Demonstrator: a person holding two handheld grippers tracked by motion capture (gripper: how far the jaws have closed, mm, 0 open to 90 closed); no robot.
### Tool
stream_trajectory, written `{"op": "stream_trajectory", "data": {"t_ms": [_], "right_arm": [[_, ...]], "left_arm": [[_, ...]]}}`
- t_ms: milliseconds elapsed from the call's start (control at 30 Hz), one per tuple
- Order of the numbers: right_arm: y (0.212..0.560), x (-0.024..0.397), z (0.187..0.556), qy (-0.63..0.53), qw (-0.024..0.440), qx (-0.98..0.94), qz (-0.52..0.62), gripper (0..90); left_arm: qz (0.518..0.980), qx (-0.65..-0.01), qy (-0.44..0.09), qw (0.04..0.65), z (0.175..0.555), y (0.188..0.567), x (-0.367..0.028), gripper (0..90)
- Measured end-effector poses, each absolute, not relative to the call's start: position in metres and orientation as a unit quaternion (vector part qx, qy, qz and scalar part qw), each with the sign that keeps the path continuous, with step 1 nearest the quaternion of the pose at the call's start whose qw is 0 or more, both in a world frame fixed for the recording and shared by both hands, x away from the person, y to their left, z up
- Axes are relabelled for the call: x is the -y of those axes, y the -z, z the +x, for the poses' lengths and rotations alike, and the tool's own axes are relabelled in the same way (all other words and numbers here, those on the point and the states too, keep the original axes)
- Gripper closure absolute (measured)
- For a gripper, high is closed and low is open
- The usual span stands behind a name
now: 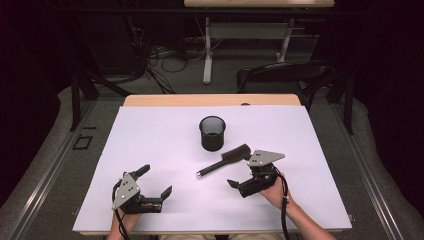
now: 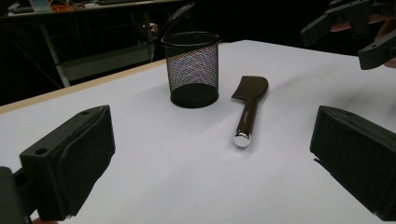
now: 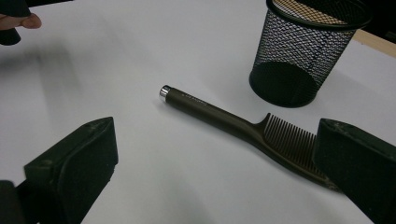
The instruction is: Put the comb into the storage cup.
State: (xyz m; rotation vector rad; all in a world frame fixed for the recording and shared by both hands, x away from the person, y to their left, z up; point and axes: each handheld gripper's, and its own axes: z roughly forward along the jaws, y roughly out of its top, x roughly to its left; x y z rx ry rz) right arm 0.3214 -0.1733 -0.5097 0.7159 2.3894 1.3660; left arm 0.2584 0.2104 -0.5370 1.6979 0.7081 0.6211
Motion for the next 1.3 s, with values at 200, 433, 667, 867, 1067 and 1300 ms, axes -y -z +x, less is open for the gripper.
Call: {"op": "stream_trajectory", "data": {"t_ms": [200,433,667,867,1067,1300], "right_arm": [[0.51,0.167,0.327,-0.475,0.134,-0.833,0.249,0.0],[0.51,0.159,0.332,-0.471,0.128,-0.836,0.249,0.0],[0.51,0.15,0.336,-0.467,0.122,-0.84,0.247,0.1],[0.508,0.142,0.34,-0.465,0.121,-0.842,0.247,10.8],[0.51,0.135,0.344,-0.46,0.123,-0.842,0.255,27.3],[0.512,0.127,0.35,-0.45,0.128,-0.844,0.263,59.1]], "left_arm": [[0.722,-0.299,-0.264,0.565,0.258,0.537,-0.211,0.1],[0.721,-0.3,-0.265,0.566,0.258,0.537,-0.211,0.1],[0.72,-0.3,-0.267,0.566,0.258,0.537,-0.211,0.1],[0.72,-0.3,-0.267,0.566,0.258,0.536,-0.211,0.1],[0.718,-0.3,-0.27,0.567,0.258,0.536,-0.212,0.1],[0.72,-0.3,-0.268,0.565,0.258,0.536,-0.211,0.1]]}}
